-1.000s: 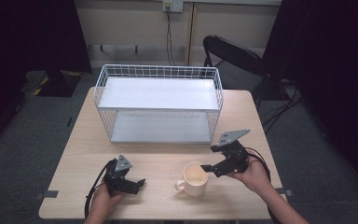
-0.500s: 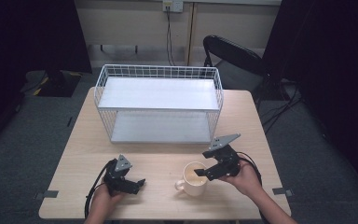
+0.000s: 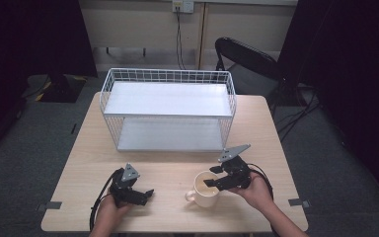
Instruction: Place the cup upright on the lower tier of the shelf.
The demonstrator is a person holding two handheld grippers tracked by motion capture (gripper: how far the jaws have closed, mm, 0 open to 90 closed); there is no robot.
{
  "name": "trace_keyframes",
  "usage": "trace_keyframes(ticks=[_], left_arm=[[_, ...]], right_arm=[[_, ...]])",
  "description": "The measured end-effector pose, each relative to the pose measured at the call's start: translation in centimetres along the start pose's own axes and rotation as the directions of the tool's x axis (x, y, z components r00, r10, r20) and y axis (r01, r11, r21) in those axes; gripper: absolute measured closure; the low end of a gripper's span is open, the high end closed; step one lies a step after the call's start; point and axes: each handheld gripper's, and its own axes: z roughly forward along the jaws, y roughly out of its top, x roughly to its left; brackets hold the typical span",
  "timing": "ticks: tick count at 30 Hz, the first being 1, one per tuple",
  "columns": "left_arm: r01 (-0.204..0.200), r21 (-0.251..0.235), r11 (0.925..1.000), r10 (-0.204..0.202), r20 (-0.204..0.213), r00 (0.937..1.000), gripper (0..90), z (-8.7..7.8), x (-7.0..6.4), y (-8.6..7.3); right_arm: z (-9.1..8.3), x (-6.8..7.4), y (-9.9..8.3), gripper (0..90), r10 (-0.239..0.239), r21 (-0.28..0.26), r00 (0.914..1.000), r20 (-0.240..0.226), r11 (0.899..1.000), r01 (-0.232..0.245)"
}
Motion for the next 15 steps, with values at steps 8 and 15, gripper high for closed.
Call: trace_keyframes(ticks=[8,15], left_arm=[[0.000,0.000,1.0000,0.000,0.000,1.0000,1.2,0.00,0.00,0.00],[0.000,0.000,1.0000,0.000,0.000,1.0000,1.2,0.00,0.00,0.00]], right_arm=[[0.38,-0.23,-0.31,60.8,0.014,0.030,0.9999,0.008,0.999,-0.014],[0.77,-0.20,-0.48,67.7,0.005,0.056,0.9997,0.024,0.998,-0.007]])
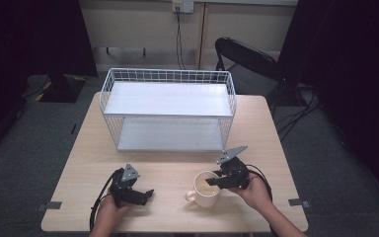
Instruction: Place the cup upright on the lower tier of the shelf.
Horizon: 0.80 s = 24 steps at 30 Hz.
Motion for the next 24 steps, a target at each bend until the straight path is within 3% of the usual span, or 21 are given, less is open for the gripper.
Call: trace_keyframes(ticks=[8,13,16,24], left_arm=[[0.000,0.000,1.0000,0.000,0.000,1.0000,1.2,0.00,0.00,0.00],[0.000,0.000,1.0000,0.000,0.000,1.0000,1.2,0.00,0.00,0.00],[0.000,0.000,1.0000,0.000,0.000,1.0000,1.2,0.00,0.00,0.00],[0.001,0.000,1.0000,-0.001,0.000,1.0000,1.1,0.00,0.01,0.01]], right_arm=[[0.19,0.14,0.22,77.4,-0.013,0.024,0.9999,0.008,1.000,0.013],[0.29,0.61,0.53,81.7,-0.073,0.080,0.9953,0.064,0.994,0.068],[0.13,0.33,0.44,82.6,-0.051,0.073,0.9976,0.048,0.996,0.047],[0.03,0.40,-0.07,82.8,-0.020,0.026,0.9974,0.069,0.999,0.018]])
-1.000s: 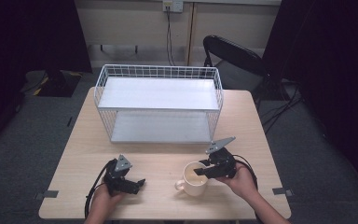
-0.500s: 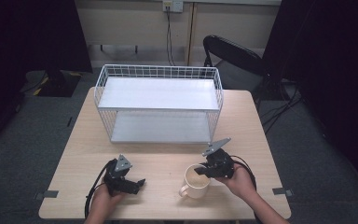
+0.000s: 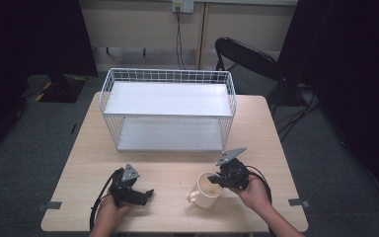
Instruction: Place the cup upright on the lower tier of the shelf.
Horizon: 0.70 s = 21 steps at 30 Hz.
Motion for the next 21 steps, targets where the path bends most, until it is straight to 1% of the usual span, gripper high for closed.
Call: trace_keyframes(ticks=[3,4,8,9,17,21], left_arm=[[0.000,0.001,1.0000,0.000,0.000,1.0000,1.0,0.0,0.0,0.0],[0.000,0.001,1.0000,0.000,0.000,1.0000,1.0,0.0,0.0,0.0],[-0.001,0.003,1.0000,0.001,0.000,1.0000,1.0,0.0,0.0,0.0],[-0.001,0.003,1.0000,0.001,-0.001,1.0000,0.9,0.0,0.0,0.0],[-0.001,0.002,1.0000,0.001,0.000,1.0000,0.9,0.0,0.0,0.0],[-0.001,0.003,1.0000,0.001,-0.001,1.0000,0.9,0.0,0.0,0.0]], right_arm=[[0.0,-0.1,0.0,82.8,0.012,-0.008,0.9999,0.003,1.000,-0.012],[0.1,-0.3,-0.1,82.8,0.030,-0.013,0.9996,-0.003,0.999,-0.030],[0.2,-0.4,0.0,82.8,0.046,-0.021,0.9990,0.003,0.999,-0.046],[0.2,-0.5,0.0,82.8,0.060,-0.027,0.9982,0.003,0.998,-0.059],[0.3,-0.7,0.6,82.8,0.077,-0.041,0.9969,0.013,0.996,-0.077],[0.3,-1.0,1.1,82.9,0.095,-0.052,0.9952,0.023,0.994,-0.094]])
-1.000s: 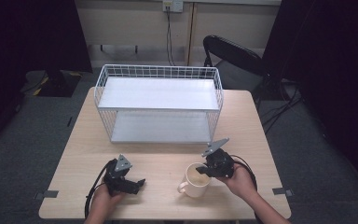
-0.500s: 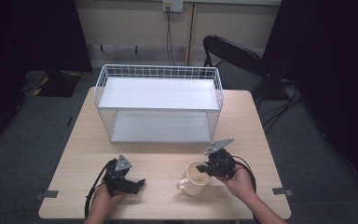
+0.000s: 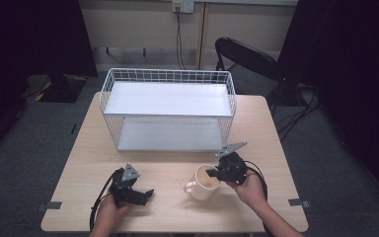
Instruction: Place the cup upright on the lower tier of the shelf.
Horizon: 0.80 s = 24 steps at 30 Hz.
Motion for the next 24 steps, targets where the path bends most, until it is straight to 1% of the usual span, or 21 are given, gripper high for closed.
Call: trace_keyframes(ticks=[3,10,17,18,19,24], left_arm=[[0.001,-0.001,1.0000,-0.001,0.001,1.0000,0.9,0.0,0.0,0.0],[0.000,0.000,1.0000,0.000,0.000,1.0000,0.9,0.0,0.0,0.0],[0.001,0.001,1.0000,-0.001,-0.001,1.0000,0.8,0.0,0.0,0.0],[0.001,0.001,1.0000,-0.001,-0.001,1.0000,0.8,0.0,0.0,0.0],[0.001,0.001,1.0000,-0.001,-0.001,1.0000,0.8,0.0,0.0,0.0],[0.001,0.001,1.0000,-0.001,-0.001,1.0000,0.8,0.0,0.0,0.0]], right_arm=[[0.1,-0.2,0.4,82.9,0.015,-0.007,0.9996,0.022,1.000,-0.015],[0.2,-0.7,1.2,82.9,0.034,-0.035,0.9978,0.057,0.999,-0.032],[0.2,-0.9,2.1,82.9,0.043,-0.062,0.9953,0.086,0.997,-0.038],[0.2,-0.9,2.4,82.9,0.049,-0.069,0.9940,0.098,0.997,-0.042],[0.2,-0.9,2.4,82.9,0.049,-0.069,0.9940,0.098,0.997,-0.042],[0.3,-0.8,3.5,82.9,0.058,-0.094,0.9899,0.129,0.995,-0.046]])
